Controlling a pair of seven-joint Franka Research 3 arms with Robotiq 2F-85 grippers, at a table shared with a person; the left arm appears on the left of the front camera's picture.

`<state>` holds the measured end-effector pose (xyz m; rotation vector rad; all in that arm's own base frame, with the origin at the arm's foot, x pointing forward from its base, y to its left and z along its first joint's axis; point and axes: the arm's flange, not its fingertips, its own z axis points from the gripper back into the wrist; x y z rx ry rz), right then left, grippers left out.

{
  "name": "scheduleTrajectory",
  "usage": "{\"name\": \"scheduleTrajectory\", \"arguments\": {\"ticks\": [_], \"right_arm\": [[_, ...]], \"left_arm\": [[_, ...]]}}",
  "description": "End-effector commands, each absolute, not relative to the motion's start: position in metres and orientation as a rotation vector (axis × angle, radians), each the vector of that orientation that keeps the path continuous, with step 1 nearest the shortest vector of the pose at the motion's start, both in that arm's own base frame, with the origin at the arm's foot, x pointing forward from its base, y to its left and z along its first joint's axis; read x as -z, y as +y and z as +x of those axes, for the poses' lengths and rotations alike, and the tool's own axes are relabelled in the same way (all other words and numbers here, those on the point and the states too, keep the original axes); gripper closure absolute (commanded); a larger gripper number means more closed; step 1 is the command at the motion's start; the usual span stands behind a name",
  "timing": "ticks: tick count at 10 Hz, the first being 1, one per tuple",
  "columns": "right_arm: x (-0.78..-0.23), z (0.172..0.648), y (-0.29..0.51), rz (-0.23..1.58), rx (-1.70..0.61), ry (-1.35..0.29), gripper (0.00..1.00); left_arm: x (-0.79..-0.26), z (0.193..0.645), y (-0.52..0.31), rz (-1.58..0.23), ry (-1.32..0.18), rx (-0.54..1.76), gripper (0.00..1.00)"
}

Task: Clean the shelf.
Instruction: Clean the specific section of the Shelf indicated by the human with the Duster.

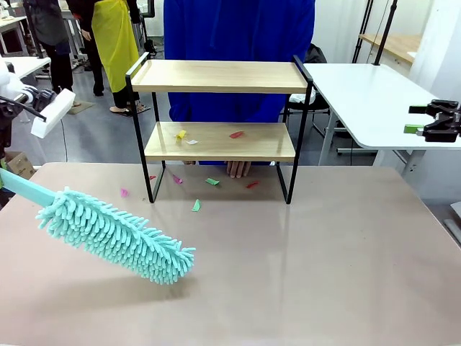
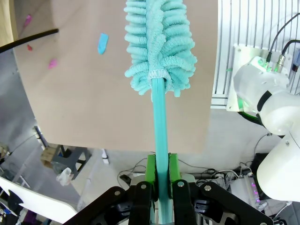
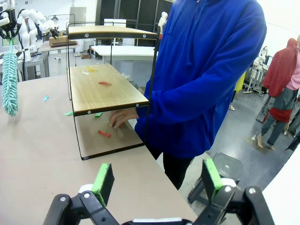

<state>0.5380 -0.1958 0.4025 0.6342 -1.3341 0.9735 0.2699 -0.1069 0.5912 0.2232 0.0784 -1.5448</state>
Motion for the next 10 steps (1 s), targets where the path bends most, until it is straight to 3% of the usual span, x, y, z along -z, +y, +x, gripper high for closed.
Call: {"name": "scheduleTrajectory", "arguments": {"ticks": [1,4,7,10], "right_arm": [[-0.405,0.537,-0.194,0.633,-0.977,-1.336,0.0],[-0.405,0.537,-0.194,0.633,-0.977,-1.336,0.0],[-0.405,0.537,-0.194,0.633,-0.977,-1.336,0.0],[-0.405,0.537,-0.194,0.633,-0.977,-1.336,0.0]], "left_arm": [[-0.592,0.266,-0.107,0.214,0.077,1.552,0.87],[-0.591,0.27,-0.107,0.223,0.078,1.545,0.87],[-0.572,0.284,-0.146,0.003,-0.131,1.36,0.87],[-0.574,0.289,-0.201,-0.099,-0.194,1.166,0.87]]}}
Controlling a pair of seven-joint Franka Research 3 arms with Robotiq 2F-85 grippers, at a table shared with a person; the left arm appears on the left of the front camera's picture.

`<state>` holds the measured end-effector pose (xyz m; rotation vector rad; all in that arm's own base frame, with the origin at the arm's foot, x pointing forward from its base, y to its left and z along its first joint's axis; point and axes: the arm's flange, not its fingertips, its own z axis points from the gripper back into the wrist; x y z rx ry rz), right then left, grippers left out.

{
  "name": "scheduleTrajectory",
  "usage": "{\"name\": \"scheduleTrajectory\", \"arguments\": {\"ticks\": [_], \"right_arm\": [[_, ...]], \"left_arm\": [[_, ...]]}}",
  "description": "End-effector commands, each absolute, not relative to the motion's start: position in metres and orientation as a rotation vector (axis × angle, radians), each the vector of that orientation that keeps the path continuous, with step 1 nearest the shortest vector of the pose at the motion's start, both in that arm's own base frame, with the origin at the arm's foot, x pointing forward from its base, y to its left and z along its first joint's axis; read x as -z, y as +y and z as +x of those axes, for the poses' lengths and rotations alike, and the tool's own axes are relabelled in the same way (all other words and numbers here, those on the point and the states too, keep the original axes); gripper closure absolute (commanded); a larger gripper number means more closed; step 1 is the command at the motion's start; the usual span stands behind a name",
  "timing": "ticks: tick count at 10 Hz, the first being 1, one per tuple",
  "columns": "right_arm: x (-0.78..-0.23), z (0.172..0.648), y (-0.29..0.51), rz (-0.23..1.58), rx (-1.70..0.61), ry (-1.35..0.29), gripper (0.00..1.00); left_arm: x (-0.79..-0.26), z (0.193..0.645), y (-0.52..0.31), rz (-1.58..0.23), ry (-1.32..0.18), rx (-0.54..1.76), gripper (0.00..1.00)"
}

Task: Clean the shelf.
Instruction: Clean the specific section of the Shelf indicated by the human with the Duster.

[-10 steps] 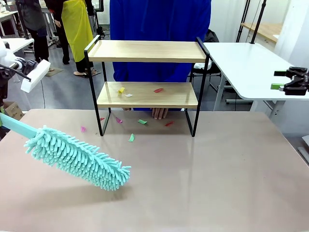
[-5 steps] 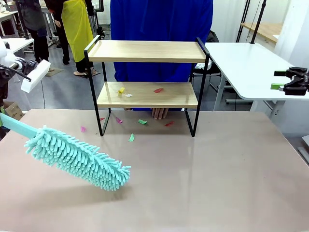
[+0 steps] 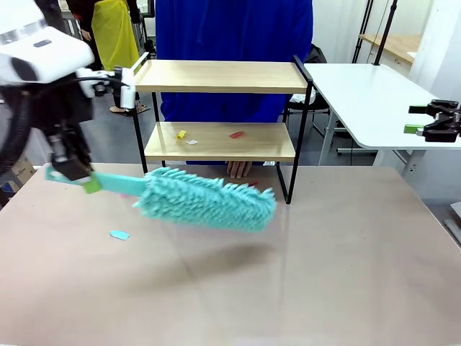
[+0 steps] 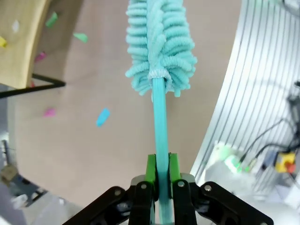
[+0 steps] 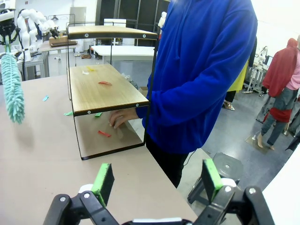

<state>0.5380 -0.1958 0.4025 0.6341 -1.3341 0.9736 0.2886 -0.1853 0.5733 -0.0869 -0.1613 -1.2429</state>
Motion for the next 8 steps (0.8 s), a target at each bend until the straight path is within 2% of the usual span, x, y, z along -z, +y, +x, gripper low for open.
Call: {"name": "scheduleTrajectory", "arguments": {"ticks": [1,6,7,8], "right_arm": [[-0.405,0.537,-0.194,0.633,-0.977,-1.336,0.0],[-0.405,0.537,-0.194,0.633,-0.977,-1.336,0.0],[-0.405,0.537,-0.194,0.633,-0.977,-1.336,0.0],[-0.405,0.537,-0.194,0.633,-0.977,-1.336,0.0]], "left_arm": [[-0.575,0.284,-0.224,-0.139,-0.182,1.071,0.87],[-0.563,0.266,-0.288,-0.155,-0.144,0.716,0.87],[-0.559,0.269,-0.293,-0.183,-0.148,0.692,0.87],[-0.561,0.277,-0.293,-0.194,-0.094,0.798,0.87]]}}
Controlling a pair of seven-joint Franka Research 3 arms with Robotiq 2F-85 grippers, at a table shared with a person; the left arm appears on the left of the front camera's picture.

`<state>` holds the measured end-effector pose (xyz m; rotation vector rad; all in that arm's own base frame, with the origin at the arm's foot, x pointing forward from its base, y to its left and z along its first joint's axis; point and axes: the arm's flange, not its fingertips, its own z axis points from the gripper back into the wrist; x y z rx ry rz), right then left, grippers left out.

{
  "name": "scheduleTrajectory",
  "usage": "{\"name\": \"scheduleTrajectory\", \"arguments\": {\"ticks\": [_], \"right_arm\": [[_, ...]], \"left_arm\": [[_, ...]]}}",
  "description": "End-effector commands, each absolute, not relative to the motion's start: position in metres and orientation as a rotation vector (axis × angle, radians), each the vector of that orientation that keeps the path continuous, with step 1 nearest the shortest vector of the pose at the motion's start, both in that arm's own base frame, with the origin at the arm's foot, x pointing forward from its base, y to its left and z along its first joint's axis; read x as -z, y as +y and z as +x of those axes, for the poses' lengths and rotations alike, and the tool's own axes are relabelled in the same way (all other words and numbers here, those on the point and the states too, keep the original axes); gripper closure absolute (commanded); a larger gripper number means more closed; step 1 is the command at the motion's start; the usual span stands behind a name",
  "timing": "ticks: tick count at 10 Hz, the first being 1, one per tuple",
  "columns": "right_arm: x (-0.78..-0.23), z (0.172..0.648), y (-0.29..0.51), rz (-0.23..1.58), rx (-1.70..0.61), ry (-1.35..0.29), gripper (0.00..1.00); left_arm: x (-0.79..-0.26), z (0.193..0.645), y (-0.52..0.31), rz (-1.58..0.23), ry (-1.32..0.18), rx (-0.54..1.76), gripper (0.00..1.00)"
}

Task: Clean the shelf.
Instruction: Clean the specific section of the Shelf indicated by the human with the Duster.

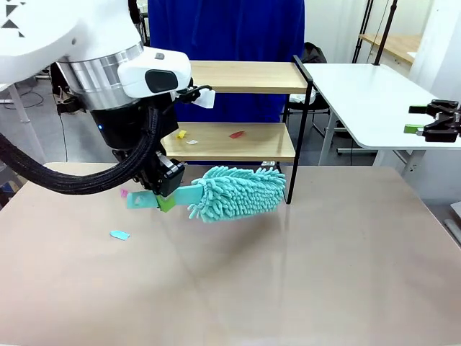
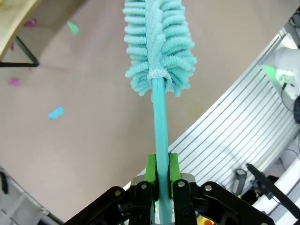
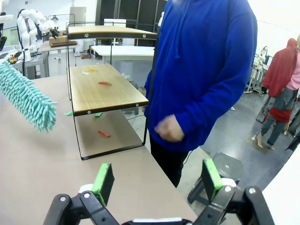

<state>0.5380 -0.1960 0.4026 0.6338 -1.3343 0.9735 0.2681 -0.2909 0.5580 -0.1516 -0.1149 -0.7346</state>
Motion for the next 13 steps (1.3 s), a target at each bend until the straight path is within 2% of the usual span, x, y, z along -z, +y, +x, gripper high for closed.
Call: {"name": "scheduleTrajectory", "arguments": {"ticks": [1,5,7,10,13], "right_arm": [[-0.405,0.537,-0.194,0.633,-0.977,-1.336,0.0],[-0.405,0.537,-0.194,0.633,-0.977,-1.336,0.0],[-0.405,0.537,-0.194,0.633,-0.977,-1.336,0.0],[-0.405,0.537,-0.194,0.633,-0.977,-1.336,0.0],[-0.405,0.537,-0.194,0.633,-0.977,-1.336,0.0]], "left_arm": [[-0.56,0.265,-0.289,-0.145,-0.122,0.735,0.87],[-0.555,0.277,-0.314,-0.128,-0.102,0.71,0.87],[-0.537,0.284,-0.352,-0.139,-0.086,0.619,0.87],[-0.514,0.281,-0.384,-0.173,-0.151,0.402,0.87],[-0.489,0.281,-0.413,-0.218,-0.196,0.299,0.87]]}}
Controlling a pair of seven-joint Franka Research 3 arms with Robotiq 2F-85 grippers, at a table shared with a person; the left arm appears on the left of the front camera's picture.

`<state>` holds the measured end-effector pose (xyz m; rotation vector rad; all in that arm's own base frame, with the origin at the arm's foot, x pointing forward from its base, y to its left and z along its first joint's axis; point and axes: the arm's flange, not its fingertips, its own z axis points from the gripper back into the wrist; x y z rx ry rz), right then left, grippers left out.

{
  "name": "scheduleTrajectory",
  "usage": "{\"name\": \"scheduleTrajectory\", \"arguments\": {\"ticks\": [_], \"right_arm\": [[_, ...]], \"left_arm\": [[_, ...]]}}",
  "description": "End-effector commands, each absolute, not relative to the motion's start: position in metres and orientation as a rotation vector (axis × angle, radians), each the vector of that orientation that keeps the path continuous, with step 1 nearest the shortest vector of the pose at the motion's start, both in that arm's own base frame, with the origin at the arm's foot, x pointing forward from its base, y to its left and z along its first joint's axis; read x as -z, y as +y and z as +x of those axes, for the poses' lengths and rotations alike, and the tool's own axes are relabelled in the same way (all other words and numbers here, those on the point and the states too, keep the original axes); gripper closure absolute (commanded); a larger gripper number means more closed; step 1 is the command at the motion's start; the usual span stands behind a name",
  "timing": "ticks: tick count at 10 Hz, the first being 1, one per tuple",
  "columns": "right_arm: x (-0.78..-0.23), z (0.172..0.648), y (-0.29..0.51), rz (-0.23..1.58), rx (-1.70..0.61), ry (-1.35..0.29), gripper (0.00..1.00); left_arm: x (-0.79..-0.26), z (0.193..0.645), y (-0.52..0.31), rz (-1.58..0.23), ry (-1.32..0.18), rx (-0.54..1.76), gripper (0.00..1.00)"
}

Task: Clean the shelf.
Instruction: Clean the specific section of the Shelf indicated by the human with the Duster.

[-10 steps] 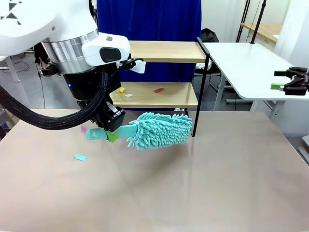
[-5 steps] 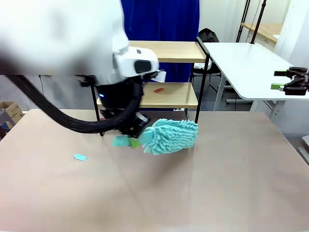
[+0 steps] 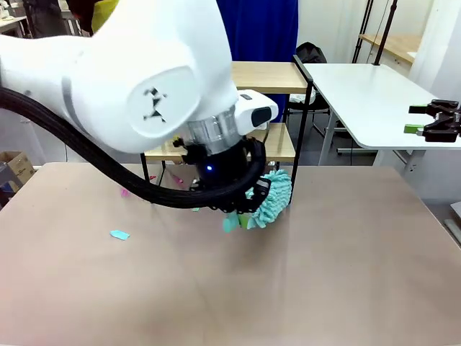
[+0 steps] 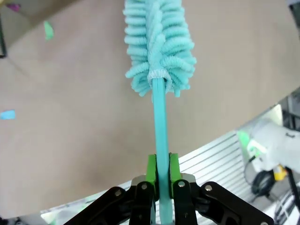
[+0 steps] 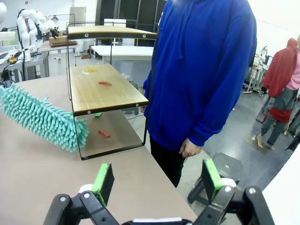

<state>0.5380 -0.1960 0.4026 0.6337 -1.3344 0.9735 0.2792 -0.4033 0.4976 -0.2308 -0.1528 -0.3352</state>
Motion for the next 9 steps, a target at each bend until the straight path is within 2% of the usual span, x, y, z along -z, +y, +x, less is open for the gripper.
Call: {"name": "scheduleTrajectory", "arguments": {"ticks": [1,6,9], "right_arm": [[-0.405,0.537,-0.194,0.633,-0.977,-1.336,0.0],[-0.405,0.537,-0.194,0.633,-0.977,-1.336,0.0],[-0.405,0.537,-0.194,0.633,-0.977,-1.336,0.0]], "left_arm": [[-0.479,0.283,-0.426,-0.207,-0.226,0.26,0.87],[-0.438,0.308,-0.46,-0.2,-0.385,0.106,0.87],[-0.416,0.325,-0.475,-0.223,-0.432,0.061,0.87]]}}
